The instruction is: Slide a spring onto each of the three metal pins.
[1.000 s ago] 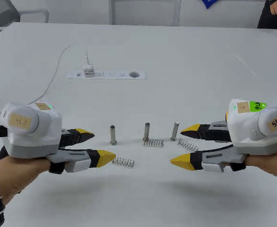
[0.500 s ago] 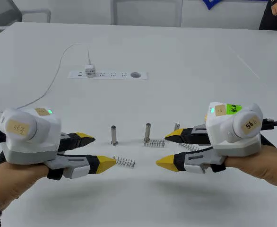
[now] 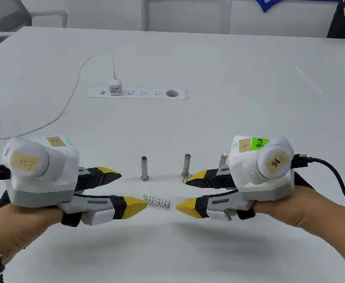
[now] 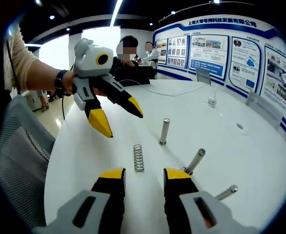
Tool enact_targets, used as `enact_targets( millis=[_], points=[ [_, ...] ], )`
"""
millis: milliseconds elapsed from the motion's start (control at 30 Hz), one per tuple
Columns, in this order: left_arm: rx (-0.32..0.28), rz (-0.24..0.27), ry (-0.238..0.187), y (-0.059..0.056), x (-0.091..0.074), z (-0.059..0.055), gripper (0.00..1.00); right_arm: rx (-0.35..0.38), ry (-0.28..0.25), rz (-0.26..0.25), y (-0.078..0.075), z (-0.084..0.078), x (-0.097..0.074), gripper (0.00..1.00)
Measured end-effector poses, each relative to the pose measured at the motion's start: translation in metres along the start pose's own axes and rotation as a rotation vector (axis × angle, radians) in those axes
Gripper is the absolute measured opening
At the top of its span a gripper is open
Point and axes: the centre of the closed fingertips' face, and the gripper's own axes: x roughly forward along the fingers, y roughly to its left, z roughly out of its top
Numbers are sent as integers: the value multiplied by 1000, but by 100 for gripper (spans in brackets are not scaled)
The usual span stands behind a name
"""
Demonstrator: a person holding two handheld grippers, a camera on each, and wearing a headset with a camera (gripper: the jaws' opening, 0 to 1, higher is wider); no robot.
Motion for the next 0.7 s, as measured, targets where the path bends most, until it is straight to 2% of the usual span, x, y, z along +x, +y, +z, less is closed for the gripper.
enact_targets(
  millis=[333,700],
  points=[
    [2,-1,0,-1,-1,-1,53,7,17,15,6,-3,20,28],
    [3,0,5,-2,-2,-2,52,38,29,19,8,-9,32,22]
  ],
)
